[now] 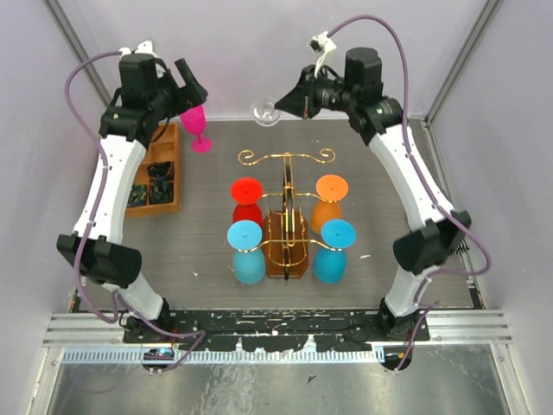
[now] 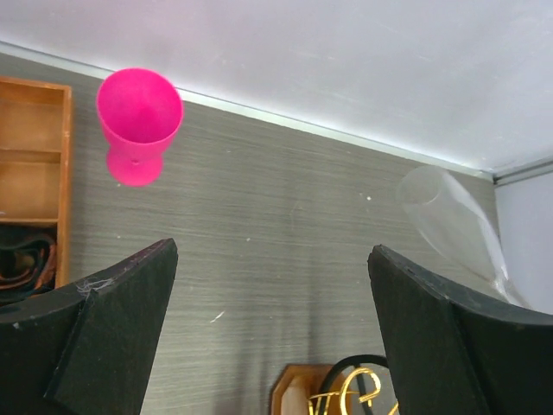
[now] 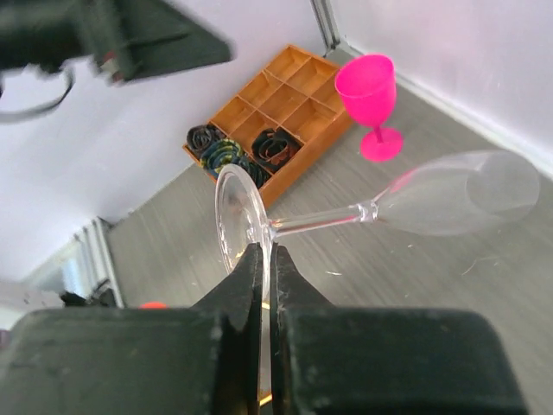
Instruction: Take the wine glass off the wine glass rack
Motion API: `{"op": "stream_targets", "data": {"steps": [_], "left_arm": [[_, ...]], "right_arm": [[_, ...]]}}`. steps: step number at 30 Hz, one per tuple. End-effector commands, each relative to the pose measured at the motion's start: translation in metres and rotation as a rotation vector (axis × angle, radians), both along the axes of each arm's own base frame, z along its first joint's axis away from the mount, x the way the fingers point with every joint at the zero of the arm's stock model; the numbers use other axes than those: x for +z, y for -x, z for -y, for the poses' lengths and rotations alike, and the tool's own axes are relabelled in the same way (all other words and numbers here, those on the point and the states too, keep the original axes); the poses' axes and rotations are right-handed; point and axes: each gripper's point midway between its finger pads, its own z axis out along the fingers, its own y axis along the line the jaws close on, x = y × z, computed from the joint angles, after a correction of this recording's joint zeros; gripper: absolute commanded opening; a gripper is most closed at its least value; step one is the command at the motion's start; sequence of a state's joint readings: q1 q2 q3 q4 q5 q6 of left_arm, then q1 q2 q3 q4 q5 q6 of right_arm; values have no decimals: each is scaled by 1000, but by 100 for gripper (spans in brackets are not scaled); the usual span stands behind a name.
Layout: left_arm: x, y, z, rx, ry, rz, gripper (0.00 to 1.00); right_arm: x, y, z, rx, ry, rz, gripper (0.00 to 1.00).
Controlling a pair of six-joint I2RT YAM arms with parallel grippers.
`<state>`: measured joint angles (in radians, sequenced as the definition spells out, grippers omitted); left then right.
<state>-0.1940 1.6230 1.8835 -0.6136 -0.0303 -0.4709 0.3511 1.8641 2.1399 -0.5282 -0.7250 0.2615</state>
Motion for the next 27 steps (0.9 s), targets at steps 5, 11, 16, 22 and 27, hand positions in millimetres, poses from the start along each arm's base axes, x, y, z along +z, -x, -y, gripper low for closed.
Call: {"op": "stream_targets", "data": {"steps": [5, 11, 16, 22, 27], "left_arm": [[11, 11, 36, -183, 199, -198, 98], [40, 18, 63, -329, 376, -161, 98], [62, 24, 70, -409, 573, -142, 98], [67, 22, 72, -475, 767, -184, 98], [67, 18, 75, -482, 826, -202, 98]], "right_arm": [[95, 106, -17, 126, 114, 831, 0], [76, 124, -32, 227, 269, 883, 1], [65, 129, -34, 240, 330, 898, 1], [69, 131, -37, 243, 322, 909, 1], [70, 137, -44, 271, 291, 903, 1]]}}
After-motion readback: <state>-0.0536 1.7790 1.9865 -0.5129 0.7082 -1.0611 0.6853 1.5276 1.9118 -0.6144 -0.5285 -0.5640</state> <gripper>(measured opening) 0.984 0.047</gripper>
